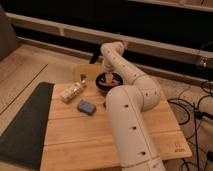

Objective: Place the pepper on the white sponge

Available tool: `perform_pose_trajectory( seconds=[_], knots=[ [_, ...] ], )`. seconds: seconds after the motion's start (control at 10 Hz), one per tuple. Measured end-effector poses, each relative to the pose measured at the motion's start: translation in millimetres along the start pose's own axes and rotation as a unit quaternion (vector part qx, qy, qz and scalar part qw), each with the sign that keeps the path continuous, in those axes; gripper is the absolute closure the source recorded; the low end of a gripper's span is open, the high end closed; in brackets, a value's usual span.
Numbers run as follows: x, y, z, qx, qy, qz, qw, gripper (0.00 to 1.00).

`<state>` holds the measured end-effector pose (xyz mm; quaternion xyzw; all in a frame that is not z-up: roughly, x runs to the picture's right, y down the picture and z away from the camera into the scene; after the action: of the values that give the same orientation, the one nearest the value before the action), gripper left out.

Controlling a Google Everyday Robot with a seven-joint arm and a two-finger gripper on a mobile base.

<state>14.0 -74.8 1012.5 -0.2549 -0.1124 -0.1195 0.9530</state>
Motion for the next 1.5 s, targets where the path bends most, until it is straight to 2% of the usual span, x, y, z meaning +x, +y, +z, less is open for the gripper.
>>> perform_pose_trajectory(
  seconds=[0.3,0.7,1.0,1.3,1.4,1.5],
  knots=[
    [-0.5,8.8,17.2,-0.020,-0.011,0.003,0.9997,0.35],
    [3.5,21.6,22.5,-0.046,-0.005,0.019,0.9988,0.35],
    [12.2,40.1,29.1,-0.073,-0.004,0.046,0.9963,0.35],
    [15.7,53.8,38.8,-0.095,-0.006,0.059,0.9937,0.36],
    [16.1,55.9,41.1,-0.099,-0.007,0.060,0.9932,0.41],
    [16.6,57.1,42.9,-0.101,-0.009,0.061,0.9930,0.51]
  ],
)
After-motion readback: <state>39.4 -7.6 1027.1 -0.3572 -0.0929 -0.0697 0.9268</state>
